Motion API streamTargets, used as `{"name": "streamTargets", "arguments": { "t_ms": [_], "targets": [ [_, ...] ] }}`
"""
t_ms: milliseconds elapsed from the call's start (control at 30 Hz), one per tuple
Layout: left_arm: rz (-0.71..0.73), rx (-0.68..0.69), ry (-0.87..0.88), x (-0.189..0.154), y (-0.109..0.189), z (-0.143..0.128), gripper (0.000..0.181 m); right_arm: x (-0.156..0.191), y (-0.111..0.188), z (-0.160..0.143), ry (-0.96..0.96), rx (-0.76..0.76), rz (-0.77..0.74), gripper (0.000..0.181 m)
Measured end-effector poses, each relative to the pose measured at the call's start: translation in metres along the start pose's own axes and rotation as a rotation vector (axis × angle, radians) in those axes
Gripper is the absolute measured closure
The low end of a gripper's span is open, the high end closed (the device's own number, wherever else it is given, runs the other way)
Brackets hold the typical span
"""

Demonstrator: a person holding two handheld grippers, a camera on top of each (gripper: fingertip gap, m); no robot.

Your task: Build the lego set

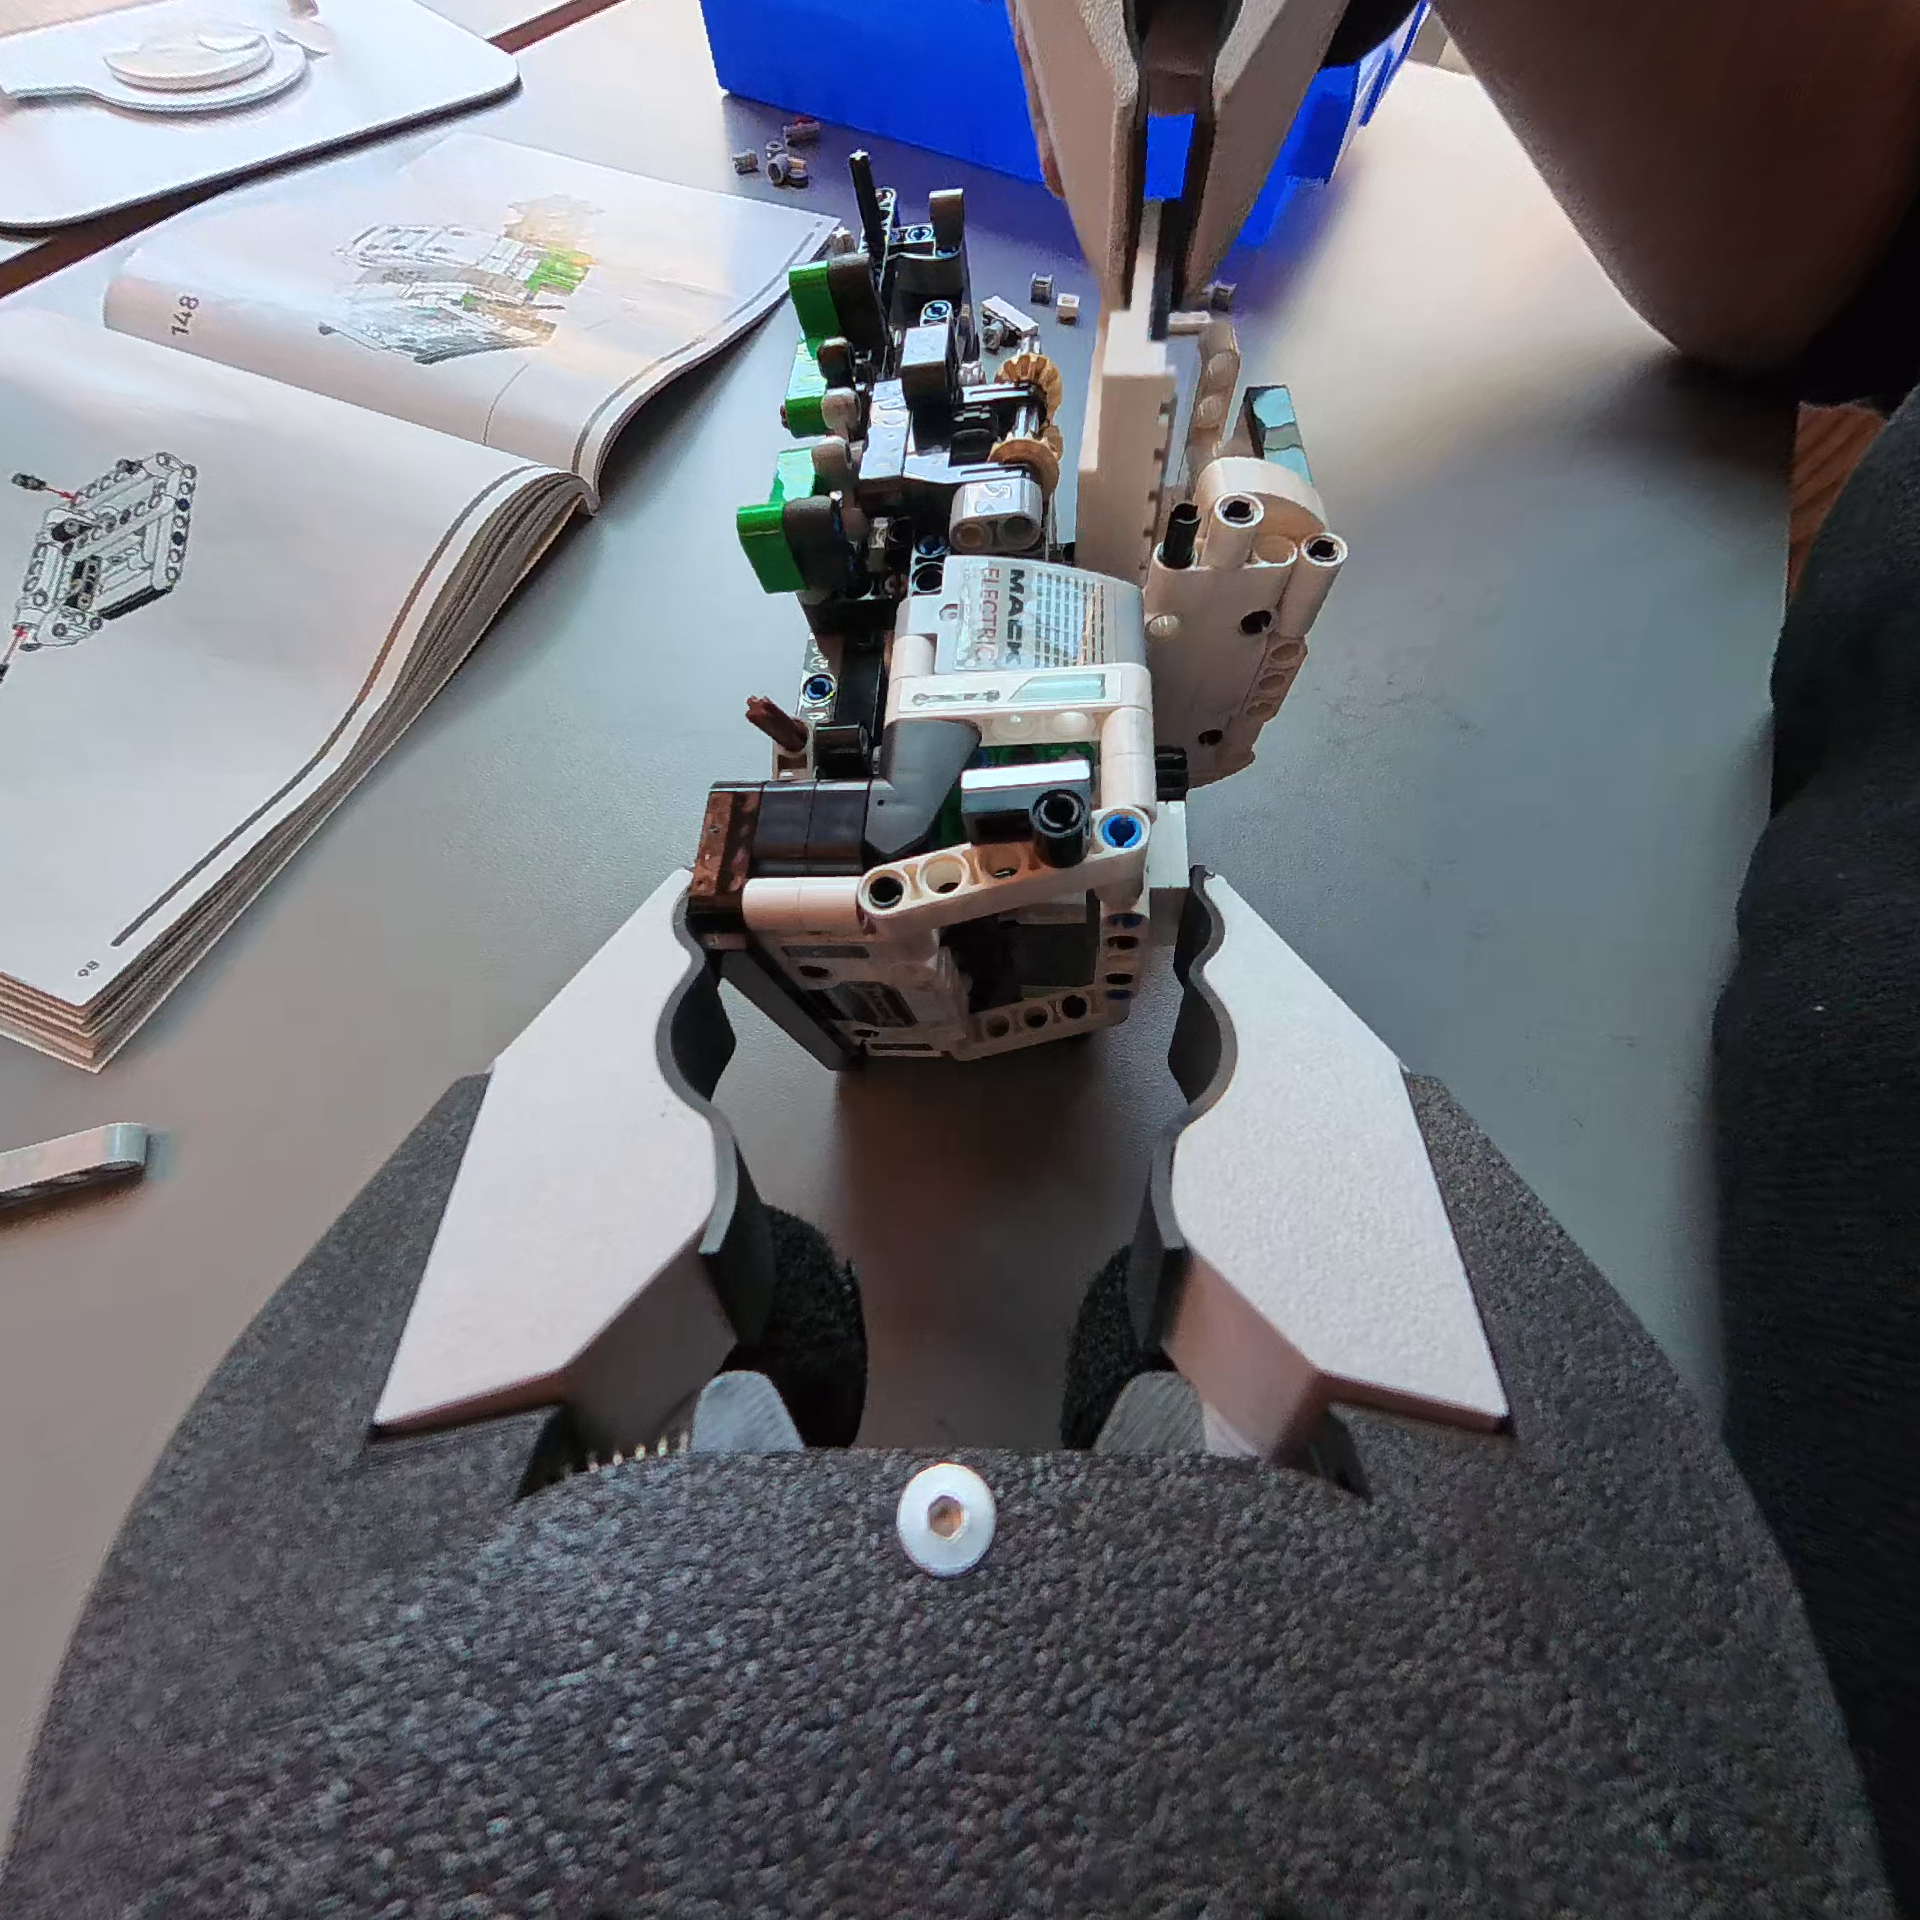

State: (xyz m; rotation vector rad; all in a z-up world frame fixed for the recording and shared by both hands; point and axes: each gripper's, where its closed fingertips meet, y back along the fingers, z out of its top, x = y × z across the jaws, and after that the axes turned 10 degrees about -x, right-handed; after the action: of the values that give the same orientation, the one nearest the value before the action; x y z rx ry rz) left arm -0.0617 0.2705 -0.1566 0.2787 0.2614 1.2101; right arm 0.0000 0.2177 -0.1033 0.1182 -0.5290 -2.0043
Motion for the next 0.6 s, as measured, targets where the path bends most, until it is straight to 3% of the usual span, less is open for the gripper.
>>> {"name": "streamTargets", "arguments": {
  "t_ms": [200,300,600],
  "targets": [
    [-0.001,0.007,-0.001,0.0,-0.001,0.0,0.096,0.002,-0.014,0.005,-0.024,-0.029,0.053,0.177],
    [0.001,0.027,-0.005,0.001,0.0,-0.001,0.096,-0.004,-0.019,-0.001,-0.012,0.031,0.038,0.177],
    [-0.05,0.04,0.0,0.005,0.001,-0.001,0.097,-0.002,-0.019,-0.001,-0.095,-0.034,0.116,0.176]
  ]
}}
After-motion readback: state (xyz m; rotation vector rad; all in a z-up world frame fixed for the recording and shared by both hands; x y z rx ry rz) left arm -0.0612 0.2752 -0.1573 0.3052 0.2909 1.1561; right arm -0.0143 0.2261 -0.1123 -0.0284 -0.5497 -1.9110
